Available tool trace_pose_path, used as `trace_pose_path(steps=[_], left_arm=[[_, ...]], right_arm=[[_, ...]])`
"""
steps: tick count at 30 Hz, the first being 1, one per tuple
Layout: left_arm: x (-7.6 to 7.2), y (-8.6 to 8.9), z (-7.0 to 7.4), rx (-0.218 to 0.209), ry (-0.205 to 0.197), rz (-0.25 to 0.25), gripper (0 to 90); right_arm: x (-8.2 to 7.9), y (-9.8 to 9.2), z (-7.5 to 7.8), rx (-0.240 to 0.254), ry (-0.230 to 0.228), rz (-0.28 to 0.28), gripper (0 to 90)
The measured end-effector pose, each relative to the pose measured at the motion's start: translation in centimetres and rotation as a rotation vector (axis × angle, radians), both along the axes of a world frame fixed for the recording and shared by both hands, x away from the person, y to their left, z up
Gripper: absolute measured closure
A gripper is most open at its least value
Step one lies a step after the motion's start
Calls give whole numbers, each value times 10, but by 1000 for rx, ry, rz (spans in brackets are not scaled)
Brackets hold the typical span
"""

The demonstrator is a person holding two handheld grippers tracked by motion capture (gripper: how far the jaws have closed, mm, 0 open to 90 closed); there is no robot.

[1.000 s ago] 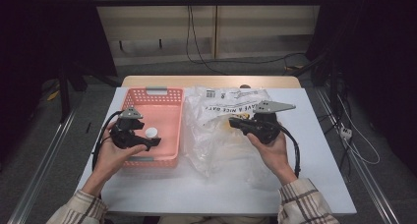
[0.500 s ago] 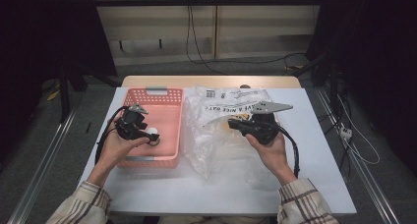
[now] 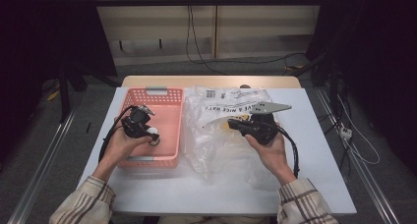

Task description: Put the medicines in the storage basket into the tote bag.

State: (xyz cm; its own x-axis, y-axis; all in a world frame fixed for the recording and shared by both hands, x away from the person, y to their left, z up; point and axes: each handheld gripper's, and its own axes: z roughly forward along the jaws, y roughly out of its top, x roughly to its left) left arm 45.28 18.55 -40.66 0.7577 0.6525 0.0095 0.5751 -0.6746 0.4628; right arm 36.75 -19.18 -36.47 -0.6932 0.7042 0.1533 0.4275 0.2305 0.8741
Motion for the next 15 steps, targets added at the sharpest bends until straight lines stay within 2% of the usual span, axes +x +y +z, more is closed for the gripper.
trace_pose_path(steps=[4,6,11,13,15], left_arm=[[0,1,1,-3,-10,5,508],[0,2,3,-24,-9,13,509],[-2,6,9,-76,-43,21,509],[-5,6,14,-98,-56,39,509],[-9,3,19,-105,-98,49,509]], right_arm=[[1,0,-1,0,0,-1,900],[0,0,0,0,-1,-1,900],[0,-1,0,-2,-5,2,900],[0,0,0,-11,-8,1,900],[1,0,0,-14,-10,2,900]])
